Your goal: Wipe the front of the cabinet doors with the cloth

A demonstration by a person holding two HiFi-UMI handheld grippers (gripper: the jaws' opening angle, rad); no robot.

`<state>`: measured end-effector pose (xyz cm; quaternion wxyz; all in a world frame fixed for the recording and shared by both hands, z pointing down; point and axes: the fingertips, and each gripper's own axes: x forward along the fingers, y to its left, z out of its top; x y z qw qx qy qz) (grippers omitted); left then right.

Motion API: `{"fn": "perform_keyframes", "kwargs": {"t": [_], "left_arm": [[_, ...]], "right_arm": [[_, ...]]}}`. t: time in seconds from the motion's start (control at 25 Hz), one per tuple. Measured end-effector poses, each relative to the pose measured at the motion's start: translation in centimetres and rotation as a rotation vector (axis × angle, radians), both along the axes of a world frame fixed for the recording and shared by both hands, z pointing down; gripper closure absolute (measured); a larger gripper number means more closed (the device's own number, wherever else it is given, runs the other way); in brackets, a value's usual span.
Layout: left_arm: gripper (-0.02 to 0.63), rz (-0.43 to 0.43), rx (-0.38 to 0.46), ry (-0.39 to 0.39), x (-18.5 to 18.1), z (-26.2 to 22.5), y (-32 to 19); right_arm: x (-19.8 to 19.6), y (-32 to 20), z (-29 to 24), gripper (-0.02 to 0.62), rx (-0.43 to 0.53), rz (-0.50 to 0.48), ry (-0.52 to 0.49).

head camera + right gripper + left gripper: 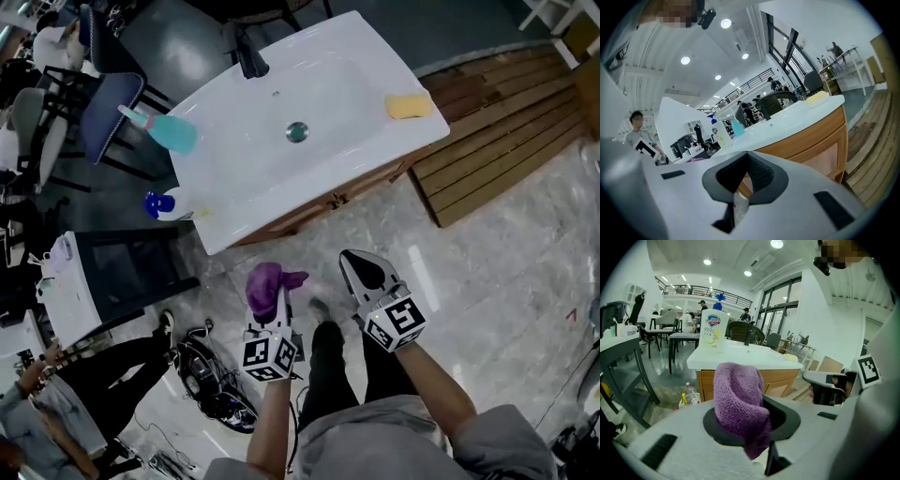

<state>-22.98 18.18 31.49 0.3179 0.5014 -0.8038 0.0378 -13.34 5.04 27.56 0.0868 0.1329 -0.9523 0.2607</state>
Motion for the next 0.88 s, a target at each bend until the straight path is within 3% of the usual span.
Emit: {"fn": "perform_keyframes", "kwargs": {"t": [0.32, 0.6, 0.88], "left_arm": [[0.523, 0.002, -0.029, -0.015, -2.6, 5.6, 0.1], [0.523, -0.004, -0.039, -0.019, -5.3, 10.0, 0.6], [0.523, 0.041, -0.044, -0.028, -6.6, 12.9, -0.1]], "right_arm": [[-2.1, 0.2, 3.4, 0.586, 0.022, 0.005, -0.019], [-2.7, 0.9, 7.4, 0.586, -0.018, 0.079, -0.03], [-2.9, 1.7, 10.6, 0.586, -0.051, 0.14, -0.041]]}}
